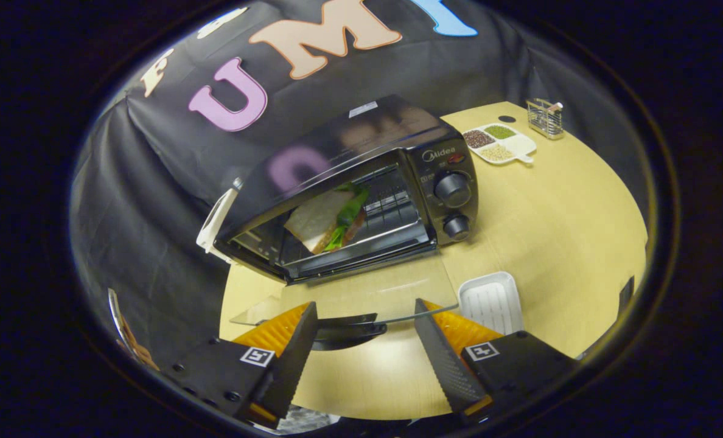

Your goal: Open the toaster oven, put the food inside, and close the toaster oven door.

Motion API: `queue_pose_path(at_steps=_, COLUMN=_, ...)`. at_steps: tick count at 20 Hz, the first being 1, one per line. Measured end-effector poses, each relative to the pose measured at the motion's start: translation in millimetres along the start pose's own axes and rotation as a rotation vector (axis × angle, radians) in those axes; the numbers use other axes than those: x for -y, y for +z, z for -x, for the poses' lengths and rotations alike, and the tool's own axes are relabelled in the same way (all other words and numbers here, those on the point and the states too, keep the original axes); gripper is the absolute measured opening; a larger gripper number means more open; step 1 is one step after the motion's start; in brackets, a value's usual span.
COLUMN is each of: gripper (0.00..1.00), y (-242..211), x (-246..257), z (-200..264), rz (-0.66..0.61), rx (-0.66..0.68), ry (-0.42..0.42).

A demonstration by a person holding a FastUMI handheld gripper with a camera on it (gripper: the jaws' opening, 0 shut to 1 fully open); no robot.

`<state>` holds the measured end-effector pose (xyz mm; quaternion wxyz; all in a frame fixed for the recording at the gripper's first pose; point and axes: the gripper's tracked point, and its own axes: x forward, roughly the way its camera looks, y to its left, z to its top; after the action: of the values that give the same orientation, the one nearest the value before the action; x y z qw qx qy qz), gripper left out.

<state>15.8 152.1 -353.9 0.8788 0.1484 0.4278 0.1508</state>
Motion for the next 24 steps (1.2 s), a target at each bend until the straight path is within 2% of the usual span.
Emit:
queue_pose_path(at_steps=6, gripper=0.97, y=15.4, x=-5.7, z=-0.2, rz=-0.017, rx=0.029, ry=0.001)
queue_pose_path(at_steps=18, gripper=0.97, y=74.5, x=-24.6, z=-17.2, rz=-0.108, rx=0.131, ry=0.046)
queue_pose_path(at_steps=21, gripper=0.97, y=93.3, x=-28.2, z=-27.7, rz=-0.054, rx=0.18, ry=0.038)
queue_pose_path(at_steps=24, gripper=0.97, y=106.2, x=-31.3, z=-35.2, rz=-0.096, rx=0.205, ry=0.039)
